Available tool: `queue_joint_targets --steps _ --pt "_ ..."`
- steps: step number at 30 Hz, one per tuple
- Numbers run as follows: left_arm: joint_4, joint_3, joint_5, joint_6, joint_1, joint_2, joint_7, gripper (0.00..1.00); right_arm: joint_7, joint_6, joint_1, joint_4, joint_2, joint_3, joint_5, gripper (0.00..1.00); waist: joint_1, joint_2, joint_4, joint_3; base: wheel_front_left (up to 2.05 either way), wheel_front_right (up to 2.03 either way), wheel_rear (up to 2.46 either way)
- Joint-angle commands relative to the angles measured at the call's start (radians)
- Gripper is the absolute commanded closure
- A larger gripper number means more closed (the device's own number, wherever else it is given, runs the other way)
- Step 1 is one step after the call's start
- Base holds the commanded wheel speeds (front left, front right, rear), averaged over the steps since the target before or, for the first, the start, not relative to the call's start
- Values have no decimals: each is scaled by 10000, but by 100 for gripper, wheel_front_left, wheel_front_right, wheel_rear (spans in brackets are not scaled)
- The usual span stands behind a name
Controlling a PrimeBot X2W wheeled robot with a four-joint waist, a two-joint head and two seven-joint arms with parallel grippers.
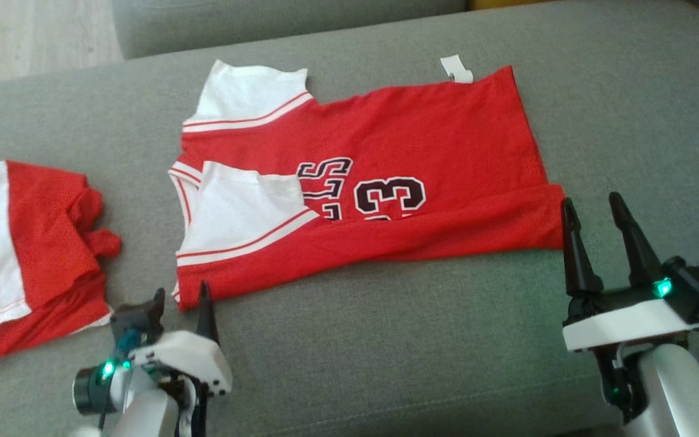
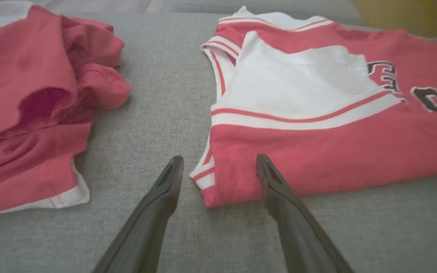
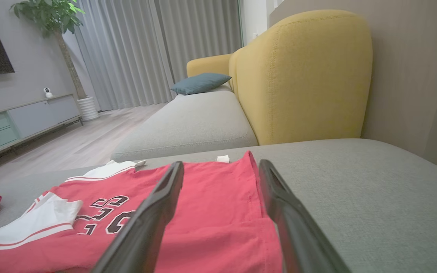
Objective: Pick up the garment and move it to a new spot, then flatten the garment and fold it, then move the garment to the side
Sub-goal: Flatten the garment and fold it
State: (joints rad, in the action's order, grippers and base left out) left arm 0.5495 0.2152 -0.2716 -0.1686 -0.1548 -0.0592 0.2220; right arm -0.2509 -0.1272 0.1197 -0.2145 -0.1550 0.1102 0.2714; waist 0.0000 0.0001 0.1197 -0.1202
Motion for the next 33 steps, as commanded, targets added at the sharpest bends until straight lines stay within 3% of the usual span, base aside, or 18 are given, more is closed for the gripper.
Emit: queue_joint_targets --steps 1,8,11,12,13,14,21,33 --pt "26 -293 119 -92 -607 -173 -34 0 -108 -35 465 392 -109 111 -47 0 0 -1 104 -162 0 0 0" --pt "1934 -297 250 -405 -1650 -336 -326 0 -108 -35 519 402 -44 5 -50 0 0 -1 234 -517 0 0 0" --pt "2491 -195 261 -319 -1924 -354 -456 0 -108 -35 515 250 -20 -81 -59 0 0 -1 231 -582 0 0 0" --pt "2628 -143 244 -228 -1989 -340 -502 14 -107 -35 522 132 -17 -122 -84 0 0 -1 221 -591 0 0 0" --pt "2710 -100 214 -122 -2055 -321 -493 63 -75 -35 539 -4 6 -184 -104 0 0 -1 204 -596 0 0 0" --pt "2750 -68 179 -24 -2117 -301 -438 100 15 -35 565 -166 42 -274 -139 0 0 -1 179 -600 0 0 0" --pt "2357 90 63 309 -2348 -174 108 100 973 -35 952 -1281 465 -909 -351 0 0 -1 -64 -549 0 0 0" --pt "-66 808 367 516 -2185 -6 389 100 2401 -35 2401 -4029 945 -2347 -537 0 0 -1 -818 -811 0 0 0"
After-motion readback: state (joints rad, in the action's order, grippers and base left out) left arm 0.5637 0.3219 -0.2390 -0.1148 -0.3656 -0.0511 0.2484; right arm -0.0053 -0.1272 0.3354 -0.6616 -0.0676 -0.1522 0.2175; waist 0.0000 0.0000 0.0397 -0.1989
